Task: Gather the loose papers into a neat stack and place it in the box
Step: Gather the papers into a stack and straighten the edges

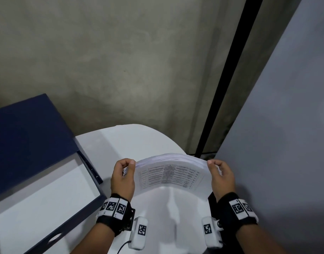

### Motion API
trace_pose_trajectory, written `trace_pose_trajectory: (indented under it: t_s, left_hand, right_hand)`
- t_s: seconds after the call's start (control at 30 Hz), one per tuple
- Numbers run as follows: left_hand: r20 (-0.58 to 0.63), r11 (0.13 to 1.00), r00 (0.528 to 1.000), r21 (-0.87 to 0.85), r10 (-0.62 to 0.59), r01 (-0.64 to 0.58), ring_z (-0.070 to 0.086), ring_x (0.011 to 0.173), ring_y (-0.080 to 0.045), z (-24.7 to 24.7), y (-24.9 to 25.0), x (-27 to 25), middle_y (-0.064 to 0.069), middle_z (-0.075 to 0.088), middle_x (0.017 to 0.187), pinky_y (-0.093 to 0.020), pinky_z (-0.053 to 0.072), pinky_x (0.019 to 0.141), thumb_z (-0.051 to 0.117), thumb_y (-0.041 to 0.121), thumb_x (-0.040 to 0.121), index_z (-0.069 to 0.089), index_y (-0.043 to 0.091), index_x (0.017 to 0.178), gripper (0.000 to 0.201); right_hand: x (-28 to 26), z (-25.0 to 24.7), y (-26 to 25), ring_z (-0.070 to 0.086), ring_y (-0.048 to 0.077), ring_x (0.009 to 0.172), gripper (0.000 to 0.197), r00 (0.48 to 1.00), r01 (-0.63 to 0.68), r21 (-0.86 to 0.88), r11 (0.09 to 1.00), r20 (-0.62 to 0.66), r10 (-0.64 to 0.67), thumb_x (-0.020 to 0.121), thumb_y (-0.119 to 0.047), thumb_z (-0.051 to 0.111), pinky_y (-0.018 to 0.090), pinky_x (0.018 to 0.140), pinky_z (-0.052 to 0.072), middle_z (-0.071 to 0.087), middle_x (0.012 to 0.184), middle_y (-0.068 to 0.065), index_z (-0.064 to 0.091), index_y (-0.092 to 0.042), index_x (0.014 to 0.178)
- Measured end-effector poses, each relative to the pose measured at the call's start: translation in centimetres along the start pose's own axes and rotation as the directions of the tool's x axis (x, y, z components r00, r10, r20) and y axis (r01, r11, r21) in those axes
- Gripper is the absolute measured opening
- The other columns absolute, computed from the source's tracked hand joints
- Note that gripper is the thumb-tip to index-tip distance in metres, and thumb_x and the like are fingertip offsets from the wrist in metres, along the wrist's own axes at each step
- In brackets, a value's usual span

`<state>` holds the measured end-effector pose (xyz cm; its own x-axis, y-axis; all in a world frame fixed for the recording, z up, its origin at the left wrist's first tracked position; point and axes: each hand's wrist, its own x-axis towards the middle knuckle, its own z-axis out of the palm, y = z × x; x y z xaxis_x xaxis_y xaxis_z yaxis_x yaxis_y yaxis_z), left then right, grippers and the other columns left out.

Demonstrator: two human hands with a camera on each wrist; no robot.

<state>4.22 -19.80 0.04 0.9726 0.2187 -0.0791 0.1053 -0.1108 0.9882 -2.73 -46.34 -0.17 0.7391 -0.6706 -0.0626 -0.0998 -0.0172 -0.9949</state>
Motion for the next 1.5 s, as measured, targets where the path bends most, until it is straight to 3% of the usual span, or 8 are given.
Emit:
trace_pose_trajectory:
  t_s: [0.33,0.93,1.03,1.17,1.3,1.4,1.43,1.5]
  left_hand:
    - [0.024,0.999,0.999,-0.027,0.032,-0.031,0.061,0.083,-0.016,-0.3,-0.2,0.8,0.003,0.069,0.089,-0.028,0.046,0.073,0.051,0.026,0.097,0.064,0.024,0.083,0.019]
    - [-0.007,0.999,1.000,0.033,0.006,-0.006,0.066,0.088,-0.017,-0.3,-0.3,0.7,0.008,0.073,0.088,-0.035,0.051,0.081,0.052,0.031,0.095,0.061,0.030,0.083,0.016]
    - [0.039,0.999,0.999,0.040,0.025,-0.027,0.064,0.092,-0.012,-0.7,0.0,0.4,0.010,0.069,0.094,-0.031,0.048,0.080,0.059,0.033,0.092,0.060,0.031,0.088,0.004]
    - [0.192,0.990,0.979,0.109,0.066,-0.088,0.062,0.094,-0.010,-1.6,-0.7,-0.1,0.010,0.063,0.102,-0.029,0.052,0.079,0.077,0.023,0.079,0.054,0.032,0.102,0.033]
    - [0.245,0.979,0.965,0.158,0.088,-0.130,0.061,0.093,-0.001,-1.6,-0.6,-0.3,0.017,0.062,0.101,-0.024,0.052,0.077,0.081,0.033,0.073,0.052,0.034,0.105,0.044]
    - [0.252,0.941,0.961,0.279,0.119,-0.189,0.062,0.090,-0.015,-1.5,-0.8,-0.2,0.014,0.062,0.098,-0.037,0.057,0.072,0.070,0.021,0.084,0.050,0.038,0.098,0.029]
    - [0.241,0.927,0.962,0.316,0.127,-0.201,0.062,0.087,-0.018,-1.6,-0.8,-0.2,0.013,0.062,0.093,-0.040,0.057,0.069,0.065,0.018,0.087,0.051,0.038,0.094,0.026]
    - [0.238,0.901,0.956,0.357,0.170,-0.248,0.061,0.084,-0.017,-1.6,-0.2,-0.2,0.013,0.063,0.086,-0.029,0.053,0.071,0.061,0.013,0.089,0.051,0.037,0.085,0.026]
  right_hand:
    - [0.1,-0.5,-0.2,0.062,0.017,0.072,0.010,1.000,-0.017,-0.007,1.000,-0.018,0.017,0.088,-0.026,0.068,0.030,0.068,0.050,0.068,0.079,-0.002,0.067,-0.022,0.079]
    - [0.9,-0.9,-0.5,0.065,0.021,0.079,0.020,0.999,-0.032,-0.055,0.998,-0.014,0.031,0.091,-0.003,0.056,0.030,0.072,0.048,0.073,0.087,0.005,0.066,-0.018,0.083]
    - [0.8,-1.0,-0.9,0.067,0.019,0.083,0.015,1.000,-0.025,-0.050,0.998,0.003,0.026,0.091,-0.006,0.060,0.029,0.076,0.049,0.074,0.088,0.002,0.066,-0.018,0.083]
    - [0.6,-1.2,-1.5,0.064,0.014,0.085,0.014,0.999,0.035,-0.210,0.977,0.028,-0.030,0.092,-0.015,0.061,0.028,0.076,0.048,0.070,0.088,-0.006,0.065,-0.023,0.081]
    - [0.3,-0.4,-3.3,0.061,0.006,0.088,0.007,0.992,0.097,-0.336,0.937,0.104,-0.065,0.093,-0.022,0.059,0.018,0.070,0.042,0.067,0.091,-0.008,0.064,-0.022,0.087]
    - [0.1,0.0,-3.9,0.062,0.019,0.093,0.008,0.994,0.082,-0.486,0.870,0.105,-0.035,0.092,-0.030,0.059,0.025,0.071,0.043,0.066,0.094,-0.004,0.063,-0.023,0.093]
    - [0.0,0.0,-3.9,0.062,0.022,0.097,0.013,0.991,0.127,-0.582,0.803,0.107,-0.080,0.090,-0.034,0.058,0.030,0.078,0.045,0.066,0.098,-0.003,0.062,-0.025,0.097]
    - [-0.4,0.4,-4.4,0.057,0.023,0.113,0.030,0.942,0.331,-0.744,0.580,0.230,-0.242,0.086,-0.042,0.058,0.042,0.099,0.042,0.064,0.113,-0.004,0.058,-0.027,0.112]
